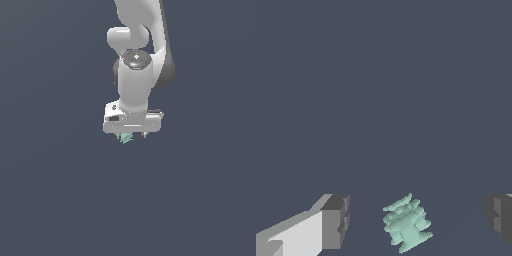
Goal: Pick up the object and move it to a goal position.
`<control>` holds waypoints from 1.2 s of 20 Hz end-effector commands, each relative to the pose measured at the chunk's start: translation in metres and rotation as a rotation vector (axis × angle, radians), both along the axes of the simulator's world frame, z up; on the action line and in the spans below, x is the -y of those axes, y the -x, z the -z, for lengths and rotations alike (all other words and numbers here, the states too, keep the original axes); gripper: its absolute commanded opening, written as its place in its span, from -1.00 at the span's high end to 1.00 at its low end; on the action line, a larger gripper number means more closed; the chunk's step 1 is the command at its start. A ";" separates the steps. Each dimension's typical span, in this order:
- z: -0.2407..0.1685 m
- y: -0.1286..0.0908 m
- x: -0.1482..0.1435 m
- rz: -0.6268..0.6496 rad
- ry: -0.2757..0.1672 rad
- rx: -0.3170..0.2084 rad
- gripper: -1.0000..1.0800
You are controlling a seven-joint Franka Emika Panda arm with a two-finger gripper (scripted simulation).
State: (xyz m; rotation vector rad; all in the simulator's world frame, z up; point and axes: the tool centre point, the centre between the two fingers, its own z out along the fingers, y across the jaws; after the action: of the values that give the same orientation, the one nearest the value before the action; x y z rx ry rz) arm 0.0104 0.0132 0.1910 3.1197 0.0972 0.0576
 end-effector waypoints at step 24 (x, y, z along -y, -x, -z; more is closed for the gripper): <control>0.004 0.004 0.038 0.133 0.001 0.019 -0.92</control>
State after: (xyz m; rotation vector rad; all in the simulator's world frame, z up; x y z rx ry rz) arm 0.0082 -0.0250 0.1890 3.1135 -0.0803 0.0859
